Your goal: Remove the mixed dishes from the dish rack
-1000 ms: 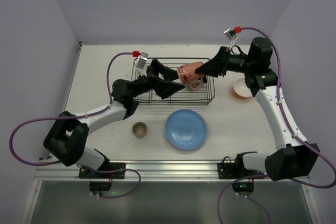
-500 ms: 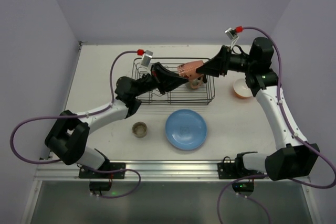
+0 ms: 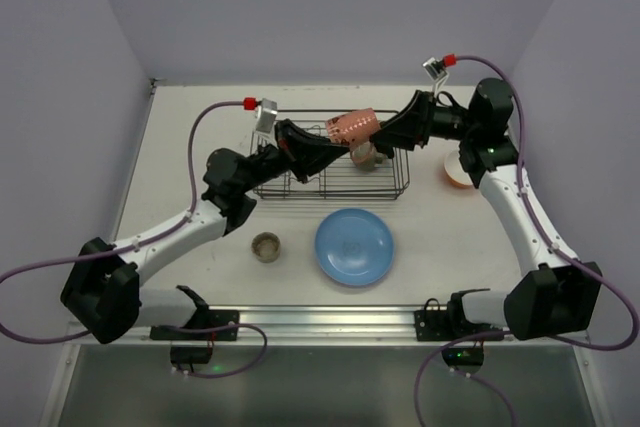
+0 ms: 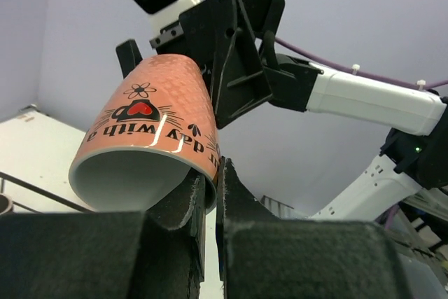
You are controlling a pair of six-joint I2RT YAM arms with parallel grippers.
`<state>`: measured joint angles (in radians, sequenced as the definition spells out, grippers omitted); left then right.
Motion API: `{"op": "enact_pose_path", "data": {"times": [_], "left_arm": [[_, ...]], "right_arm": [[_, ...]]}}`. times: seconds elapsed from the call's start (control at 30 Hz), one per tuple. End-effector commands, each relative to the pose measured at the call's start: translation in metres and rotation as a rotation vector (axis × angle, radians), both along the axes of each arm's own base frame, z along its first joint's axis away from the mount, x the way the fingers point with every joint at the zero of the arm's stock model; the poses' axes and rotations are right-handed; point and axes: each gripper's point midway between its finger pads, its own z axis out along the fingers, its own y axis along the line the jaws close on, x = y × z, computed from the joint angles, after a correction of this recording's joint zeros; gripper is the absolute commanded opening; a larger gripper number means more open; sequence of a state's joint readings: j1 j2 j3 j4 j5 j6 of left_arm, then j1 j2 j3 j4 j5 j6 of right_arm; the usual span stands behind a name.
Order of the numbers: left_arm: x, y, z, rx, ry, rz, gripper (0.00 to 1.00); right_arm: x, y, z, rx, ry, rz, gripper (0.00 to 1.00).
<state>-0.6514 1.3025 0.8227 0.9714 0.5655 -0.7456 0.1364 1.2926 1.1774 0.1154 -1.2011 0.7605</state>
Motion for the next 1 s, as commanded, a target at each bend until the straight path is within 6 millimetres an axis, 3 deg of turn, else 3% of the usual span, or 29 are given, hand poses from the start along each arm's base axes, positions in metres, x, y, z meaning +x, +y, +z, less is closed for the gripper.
{"op": "enact_pose_path", "data": {"times": [0.0, 0.13, 0.27, 0.4, 0.53, 0.63, 0.67, 0.7, 0.73, 0.8, 0.83, 0.9, 0.97], "left_arm": [[0.004, 0.017, 0.039, -0.071, -0.108, 0.128, 0.00], [0.012, 0.019, 0.038, -0.037, -0.085, 0.173, 0.00], [0.030, 0.024, 0.012, 0.078, 0.005, 0.271, 0.00], [0.048, 0.045, 0.000, 0.163, 0.069, 0.433, 0.00], [0.067, 0.067, -0.003, 0.310, 0.144, 0.587, 0.00], [0.075, 0.097, -0.003, 0.450, 0.217, 0.727, 0.00], [0.073, 0.107, -0.017, 0.527, 0.262, 0.760, 0.00], [0.078, 0.124, -0.005, 0.534, 0.268, 0.850, 0.00], [0.076, 0.136, -0.015, 0.593, 0.300, 0.891, 0.00], [0.083, 0.162, -0.012, 0.634, 0.329, 1.015, 0.00], [0.080, 0.176, -0.024, 0.706, 0.366, 1.058, 0.00], [0.086, 0.203, -0.029, 0.776, 0.404, 1.181, 0.00], [0.086, 0.224, -0.052, 0.898, 0.465, 1.234, 0.00]], "right_arm": [[0.009, 0.000, -0.003, -0.002, -0.006, 0.009, 0.89], [0.010, -0.001, -0.003, -0.009, 0.003, -0.006, 0.96], [0.007, -0.013, 0.008, -0.014, -0.018, -0.058, 0.97], [0.004, -0.022, 0.020, -0.039, -0.036, -0.126, 0.98], [0.015, -0.035, 0.027, -0.128, -0.070, -0.278, 0.98], [0.015, -0.043, 0.020, -0.177, -0.046, -0.347, 0.98], [0.014, -0.048, 0.020, -0.191, -0.048, -0.397, 0.98], [0.014, -0.050, 0.018, -0.199, -0.051, -0.419, 0.98], [0.014, -0.052, 0.009, -0.209, -0.036, -0.433, 0.98], [0.010, -0.057, 0.002, -0.228, -0.035, -0.463, 0.98], [0.009, -0.058, -0.002, -0.243, -0.038, -0.471, 0.98], [0.005, -0.063, -0.009, -0.270, -0.030, -0.499, 0.99], [0.001, -0.066, -0.019, -0.301, -0.024, -0.513, 0.99]]}}
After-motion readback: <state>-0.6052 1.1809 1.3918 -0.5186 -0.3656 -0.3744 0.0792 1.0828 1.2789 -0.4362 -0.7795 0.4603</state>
